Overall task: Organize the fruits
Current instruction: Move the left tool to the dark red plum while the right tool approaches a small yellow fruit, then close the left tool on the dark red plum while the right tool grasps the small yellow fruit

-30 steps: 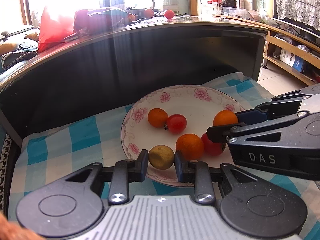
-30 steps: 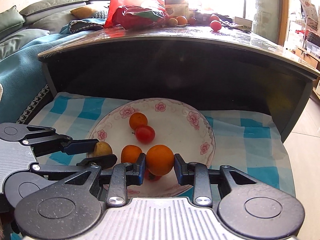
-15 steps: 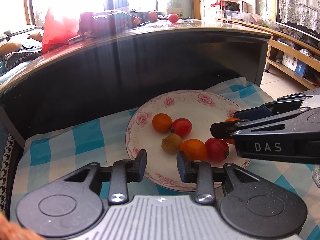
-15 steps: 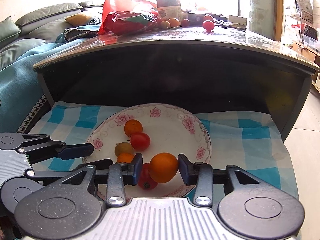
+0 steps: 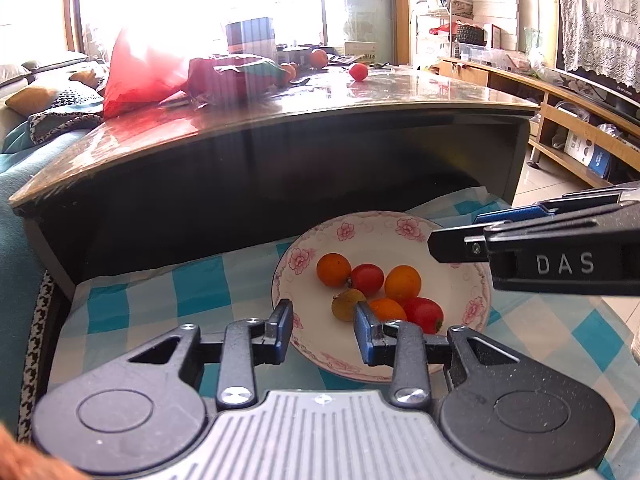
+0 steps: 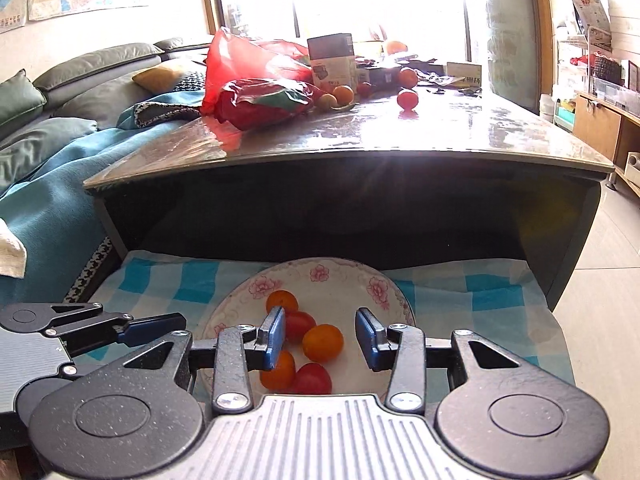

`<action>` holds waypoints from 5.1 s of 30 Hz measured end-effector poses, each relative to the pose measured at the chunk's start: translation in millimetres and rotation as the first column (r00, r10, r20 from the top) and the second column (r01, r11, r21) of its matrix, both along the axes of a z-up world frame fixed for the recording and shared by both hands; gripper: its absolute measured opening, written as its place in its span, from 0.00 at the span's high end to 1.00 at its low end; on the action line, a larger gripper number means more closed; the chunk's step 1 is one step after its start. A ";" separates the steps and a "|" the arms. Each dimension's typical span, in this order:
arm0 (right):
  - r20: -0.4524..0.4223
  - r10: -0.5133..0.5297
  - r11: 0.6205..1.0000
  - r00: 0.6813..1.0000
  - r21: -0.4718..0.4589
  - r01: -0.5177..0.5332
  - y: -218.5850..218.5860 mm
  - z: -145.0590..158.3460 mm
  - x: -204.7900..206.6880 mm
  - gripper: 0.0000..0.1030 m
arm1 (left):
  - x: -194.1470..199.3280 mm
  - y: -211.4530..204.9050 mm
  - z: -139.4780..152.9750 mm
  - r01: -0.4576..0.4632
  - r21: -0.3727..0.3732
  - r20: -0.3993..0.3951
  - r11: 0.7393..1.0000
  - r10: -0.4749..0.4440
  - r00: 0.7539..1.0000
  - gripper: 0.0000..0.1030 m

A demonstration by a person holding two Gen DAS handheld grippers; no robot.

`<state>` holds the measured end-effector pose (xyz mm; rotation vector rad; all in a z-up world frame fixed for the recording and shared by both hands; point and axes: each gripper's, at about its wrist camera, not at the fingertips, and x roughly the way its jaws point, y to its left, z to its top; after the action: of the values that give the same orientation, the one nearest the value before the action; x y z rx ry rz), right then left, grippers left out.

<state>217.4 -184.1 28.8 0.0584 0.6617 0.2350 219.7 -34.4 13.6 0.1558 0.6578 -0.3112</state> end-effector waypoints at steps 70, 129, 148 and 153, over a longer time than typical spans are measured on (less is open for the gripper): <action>-0.178 0.059 0.997 0.982 -0.033 -0.065 34.4 -36.5 -76.4 0.62 | -84.4 30.4 -16.6 -0.014 -0.034 -0.211 0.999 0.006 0.978 0.58; -0.278 0.055 0.998 0.959 0.032 -0.048 -1.8 -60.1 -63.6 0.81 | -12.7 16.8 -60.1 0.030 0.003 -0.124 1.000 -0.030 0.992 0.42; -0.288 0.061 0.998 0.956 0.036 -0.053 0.2 -63.5 -59.4 0.81 | 1.0 23.2 -65.7 0.031 -0.006 -0.108 1.000 -0.031 0.994 0.53; -0.289 0.060 0.998 0.955 0.039 -0.051 -0.8 -63.3 -59.4 0.81 | -0.5 19.6 -64.0 0.015 0.014 -0.117 1.000 -0.013 0.993 0.54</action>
<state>158.0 -184.9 -34.6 0.1059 0.9534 0.2939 219.2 -14.8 -50.4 0.1575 0.7756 -0.3306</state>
